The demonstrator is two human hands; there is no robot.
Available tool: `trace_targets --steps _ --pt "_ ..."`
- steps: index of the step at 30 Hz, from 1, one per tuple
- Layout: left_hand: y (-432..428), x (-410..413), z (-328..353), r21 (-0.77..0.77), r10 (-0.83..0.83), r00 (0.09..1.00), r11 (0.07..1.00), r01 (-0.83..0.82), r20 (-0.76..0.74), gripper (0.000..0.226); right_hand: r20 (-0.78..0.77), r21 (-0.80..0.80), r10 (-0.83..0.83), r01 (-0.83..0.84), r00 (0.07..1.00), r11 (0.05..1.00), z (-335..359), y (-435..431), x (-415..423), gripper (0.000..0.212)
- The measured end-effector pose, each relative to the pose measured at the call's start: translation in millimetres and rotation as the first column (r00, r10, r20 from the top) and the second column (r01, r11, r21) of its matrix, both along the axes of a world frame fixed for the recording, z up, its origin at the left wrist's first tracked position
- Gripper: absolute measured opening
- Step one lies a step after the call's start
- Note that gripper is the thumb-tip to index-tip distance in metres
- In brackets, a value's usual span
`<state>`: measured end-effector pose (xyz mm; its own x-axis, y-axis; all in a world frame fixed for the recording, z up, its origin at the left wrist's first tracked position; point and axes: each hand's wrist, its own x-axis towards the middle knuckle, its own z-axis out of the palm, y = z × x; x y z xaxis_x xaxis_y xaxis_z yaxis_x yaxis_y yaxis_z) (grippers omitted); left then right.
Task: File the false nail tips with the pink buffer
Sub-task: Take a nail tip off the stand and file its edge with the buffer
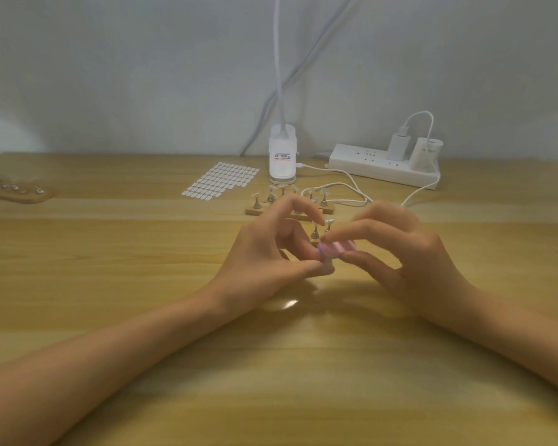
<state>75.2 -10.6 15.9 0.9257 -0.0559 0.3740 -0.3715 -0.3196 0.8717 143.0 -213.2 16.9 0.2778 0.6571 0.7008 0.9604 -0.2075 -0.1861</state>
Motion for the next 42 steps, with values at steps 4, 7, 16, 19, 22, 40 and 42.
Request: trace_targets --steps 4,7,16,19,22,40,42 --pt "0.9 0.2 -0.1 0.004 -0.016 1.0 1.0 0.016 0.001 0.043 0.011 -0.011 0.068 -0.068 0.998 0.998 -1.1 1.4 -2.2 0.017" --pt "0.8 -0.2 -0.4 -0.01 -0.005 1.0 1.0 0.005 -0.004 0.044 -0.041 0.01 0.023 -0.022 0.999 1.0 0.3 0.2 1.6 0.017" --pt "0.3 -0.6 0.3 0.002 -0.021 1.0 1.0 0.021 0.009 0.043 -0.009 0.0 0.094 -0.094 0.996 0.996 -1.8 0.9 -0.4 0.017" --pt "1.6 1.7 -0.4 -0.017 -0.009 1.0 1.0 0.009 -0.007 0.043 -0.036 0.008 0.042 -0.042 0.998 0.999 -1.3 0.3 2.4 0.016" --pt "0.8 1.2 -0.2 -0.017 -0.019 1.0 1.0 0.019 -0.006 0.044 -0.026 0.017 0.067 -0.067 0.997 0.998 -1.9 -0.2 0.8 0.016" --pt "1.2 0.6 0.5 -0.018 -0.015 1.0 1.0 0.015 -0.017 0.044 0.013 -0.001 0.104 -0.104 0.994 0.995 -1.5 3.2 -3.7 0.017" --pt "1.1 0.7 0.4 -0.012 -0.009 1.0 1.0 0.009 -0.009 0.042 -0.021 0.016 0.054 -0.054 0.998 0.998 0.2 1.4 0.4 0.017"
